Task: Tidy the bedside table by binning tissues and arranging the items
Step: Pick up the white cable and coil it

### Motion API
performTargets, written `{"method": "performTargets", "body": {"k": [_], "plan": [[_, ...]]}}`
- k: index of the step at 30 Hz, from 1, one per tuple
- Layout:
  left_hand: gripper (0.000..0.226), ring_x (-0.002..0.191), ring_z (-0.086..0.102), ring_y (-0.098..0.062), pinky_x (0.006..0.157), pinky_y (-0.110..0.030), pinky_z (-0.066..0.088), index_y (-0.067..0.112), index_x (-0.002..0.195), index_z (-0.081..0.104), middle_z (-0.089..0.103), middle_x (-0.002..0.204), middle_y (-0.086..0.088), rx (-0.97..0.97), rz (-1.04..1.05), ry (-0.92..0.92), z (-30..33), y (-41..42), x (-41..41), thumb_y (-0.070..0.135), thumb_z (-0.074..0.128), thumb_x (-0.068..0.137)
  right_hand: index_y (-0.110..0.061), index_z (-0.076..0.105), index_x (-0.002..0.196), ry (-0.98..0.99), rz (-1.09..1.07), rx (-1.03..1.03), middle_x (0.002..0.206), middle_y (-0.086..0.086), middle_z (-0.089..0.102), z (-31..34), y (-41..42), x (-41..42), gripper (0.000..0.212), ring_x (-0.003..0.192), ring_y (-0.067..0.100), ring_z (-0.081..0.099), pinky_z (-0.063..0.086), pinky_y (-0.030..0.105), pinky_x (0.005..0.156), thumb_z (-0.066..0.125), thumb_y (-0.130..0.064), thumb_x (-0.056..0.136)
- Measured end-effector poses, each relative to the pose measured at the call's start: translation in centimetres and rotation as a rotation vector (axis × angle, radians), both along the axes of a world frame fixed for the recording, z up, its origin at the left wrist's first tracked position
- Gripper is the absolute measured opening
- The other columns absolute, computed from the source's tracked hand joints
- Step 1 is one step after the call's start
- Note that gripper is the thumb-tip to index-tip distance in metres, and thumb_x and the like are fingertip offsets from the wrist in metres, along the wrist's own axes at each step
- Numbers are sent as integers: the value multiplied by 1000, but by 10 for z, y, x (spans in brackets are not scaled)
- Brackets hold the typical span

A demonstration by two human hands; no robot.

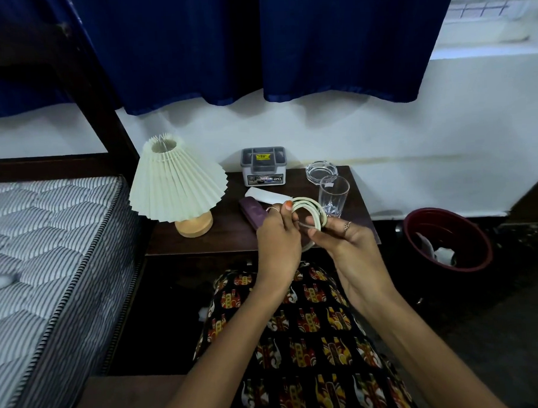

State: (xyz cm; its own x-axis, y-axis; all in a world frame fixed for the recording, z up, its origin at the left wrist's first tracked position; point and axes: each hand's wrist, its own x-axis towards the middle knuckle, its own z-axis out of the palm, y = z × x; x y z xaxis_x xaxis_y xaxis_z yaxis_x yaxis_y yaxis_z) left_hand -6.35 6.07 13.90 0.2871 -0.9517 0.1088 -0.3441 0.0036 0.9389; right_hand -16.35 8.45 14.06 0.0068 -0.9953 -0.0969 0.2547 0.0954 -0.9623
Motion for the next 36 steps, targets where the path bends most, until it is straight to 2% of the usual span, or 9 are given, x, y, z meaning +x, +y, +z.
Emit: {"method": "performTargets", "body": {"k": [5,9,13,17,19,24,28,33,36], "plan": [[27,69,55,-17,61,-23,36,12,81,50,58,75,-1,-85,14,-70,0,-1,0,23,34,101,-9,70,105,-66,-8,-13,105,4,74,0,2,4,25,107,13,66,48,29,95,59,3,86],[34,71,54,-20,63,-25,35,5,85,55,60,79,-6,-80,22,-68,-3,-5,0,25,33,101,-12,71,100,-100,0,-17,102,3,74,0,2,5,23,104,15,66,48,31,94,60,1,85],[37,83,63,-24,77,-39,49,8,87,57,67,91,-16,51,-33,138,-7,-11,1,34,33,100,-15,72,93,-171,29,-7,95,2,75,0,2,4,22,96,12,68,48,31,89,60,2,84],[36,84,63,-15,82,-33,49,10,89,61,69,92,-9,127,-107,364,-11,-12,2,32,34,101,-14,73,91,-231,72,-15,96,2,75,-1,0,2,20,97,12,68,48,24,85,62,-1,79],[35,84,64,-15,85,-34,50,15,84,61,69,90,-6,137,-127,417,-12,-12,3,31,35,101,-12,73,91,-263,90,-15,98,5,74,-3,-1,0,20,98,14,68,50,24,83,64,-5,74],[36,100,66,-25,96,-41,50,5,105,62,70,104,-15,205,-172,508,-12,-12,4,29,35,101,-8,72,93,-311,111,29,96,7,72,-14,-7,-5,23,95,16,66,48,30,92,64,-5,72],[34,106,63,-30,99,-47,47,6,105,61,67,109,-20,238,-203,522,-16,-13,5,29,36,100,3,65,102,-354,132,53,97,10,68,-24,-11,-9,27,99,21,61,44,36,97,58,1,76],[29,98,64,-25,94,-42,50,15,97,62,67,103,-15,260,-255,532,-20,-14,2,28,37,100,2,62,105,-461,156,86,97,11,67,-30,-13,-11,33,94,18,63,48,33,94,51,2,73],[29,72,63,-11,74,-28,52,15,93,60,64,84,-4,269,-313,546,-23,-16,2,27,34,101,-4,62,97,-484,184,102,81,5,64,-31,-13,-11,30,76,12,61,52,27,82,49,-1,69]]}}
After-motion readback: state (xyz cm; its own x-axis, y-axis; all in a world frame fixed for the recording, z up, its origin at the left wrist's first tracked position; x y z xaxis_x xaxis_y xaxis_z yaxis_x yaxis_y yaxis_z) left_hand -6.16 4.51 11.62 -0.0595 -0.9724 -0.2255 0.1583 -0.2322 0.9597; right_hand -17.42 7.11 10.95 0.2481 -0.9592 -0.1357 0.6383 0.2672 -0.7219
